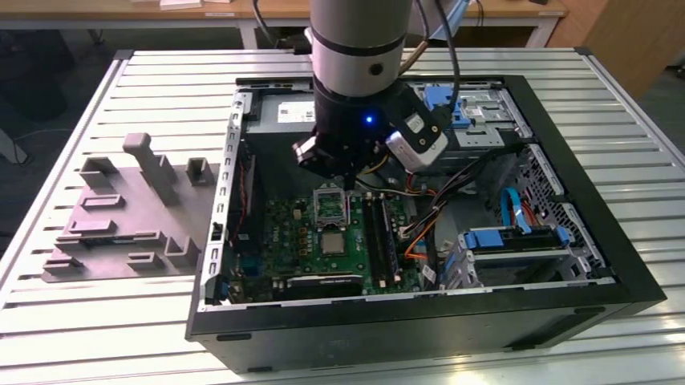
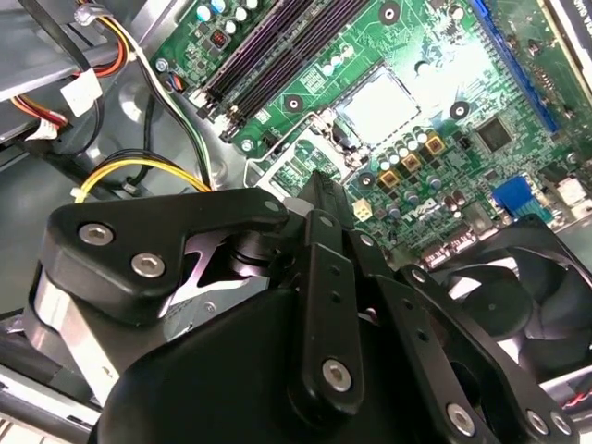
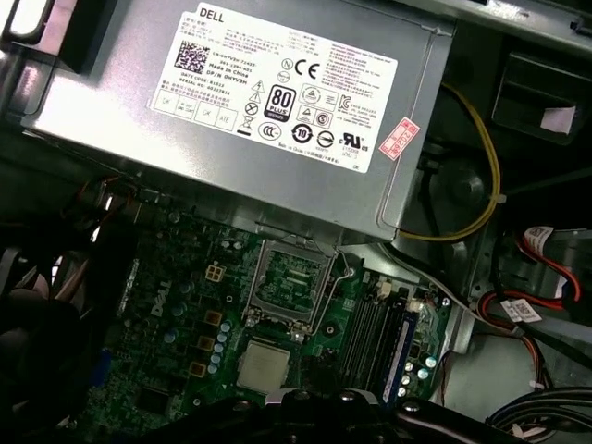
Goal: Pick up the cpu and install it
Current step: 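Close the cpu cover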
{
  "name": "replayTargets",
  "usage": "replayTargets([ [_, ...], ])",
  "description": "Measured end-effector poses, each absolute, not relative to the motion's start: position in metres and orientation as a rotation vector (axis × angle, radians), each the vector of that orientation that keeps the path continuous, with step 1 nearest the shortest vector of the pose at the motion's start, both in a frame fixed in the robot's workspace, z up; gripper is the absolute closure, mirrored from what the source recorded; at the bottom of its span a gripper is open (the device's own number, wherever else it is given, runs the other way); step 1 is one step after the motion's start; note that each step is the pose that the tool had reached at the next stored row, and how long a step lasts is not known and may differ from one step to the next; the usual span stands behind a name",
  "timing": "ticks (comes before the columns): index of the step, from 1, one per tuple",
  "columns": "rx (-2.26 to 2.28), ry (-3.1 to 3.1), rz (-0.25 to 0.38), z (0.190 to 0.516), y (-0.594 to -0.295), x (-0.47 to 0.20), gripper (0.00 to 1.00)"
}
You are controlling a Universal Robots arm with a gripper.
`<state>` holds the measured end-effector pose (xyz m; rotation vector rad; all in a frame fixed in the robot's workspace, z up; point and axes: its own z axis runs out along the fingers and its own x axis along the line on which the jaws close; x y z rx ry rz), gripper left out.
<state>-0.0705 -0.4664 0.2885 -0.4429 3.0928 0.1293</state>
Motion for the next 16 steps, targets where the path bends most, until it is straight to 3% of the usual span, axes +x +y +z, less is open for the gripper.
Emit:
replayTargets([
  [16,-0.631,3.065,0.130,0.275,-0.466,-0.060,0.89],
])
